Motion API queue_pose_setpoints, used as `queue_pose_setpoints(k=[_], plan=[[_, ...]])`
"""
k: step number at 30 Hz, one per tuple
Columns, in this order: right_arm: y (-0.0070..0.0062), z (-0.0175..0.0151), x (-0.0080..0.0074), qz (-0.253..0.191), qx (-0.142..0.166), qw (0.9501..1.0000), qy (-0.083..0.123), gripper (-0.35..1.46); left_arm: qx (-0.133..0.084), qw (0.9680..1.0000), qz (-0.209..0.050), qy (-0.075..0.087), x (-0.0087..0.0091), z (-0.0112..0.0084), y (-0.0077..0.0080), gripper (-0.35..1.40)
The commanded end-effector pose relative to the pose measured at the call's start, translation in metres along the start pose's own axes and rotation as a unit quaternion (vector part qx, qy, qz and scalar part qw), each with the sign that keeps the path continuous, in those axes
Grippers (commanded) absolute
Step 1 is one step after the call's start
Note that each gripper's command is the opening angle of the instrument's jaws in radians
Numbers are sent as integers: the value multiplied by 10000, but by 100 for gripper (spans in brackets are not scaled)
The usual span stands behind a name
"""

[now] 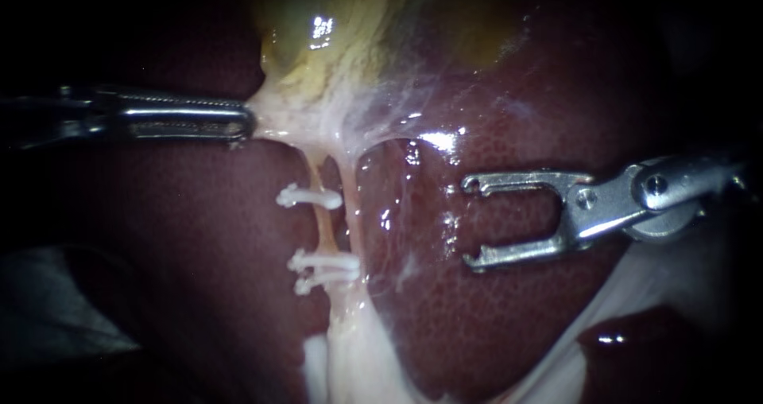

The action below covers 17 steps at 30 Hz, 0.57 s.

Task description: Going back third clip left tube

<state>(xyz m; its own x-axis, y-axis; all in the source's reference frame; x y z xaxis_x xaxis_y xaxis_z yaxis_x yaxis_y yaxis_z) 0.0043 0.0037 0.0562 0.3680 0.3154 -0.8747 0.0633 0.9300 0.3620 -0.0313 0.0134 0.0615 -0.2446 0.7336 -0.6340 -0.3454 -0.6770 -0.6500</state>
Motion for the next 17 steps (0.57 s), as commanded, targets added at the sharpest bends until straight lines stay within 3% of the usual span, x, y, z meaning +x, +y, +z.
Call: queue_pose_setpoints(k=[1, 5, 17], plan=[[0, 0, 1, -1, 0, 10000, 1, 50, 14, 10000, 4, -25, -3, 5, -2, -35], [0, -1, 1, 0, 2, 10000, 2, 50, 22, 10000, 22, -65, -8, 17, -5, -35], [-2, 3, 3, -4, 95, 9999, 39, 50, 13, 10000, 17, -67, -7, 13, -4, -35]])
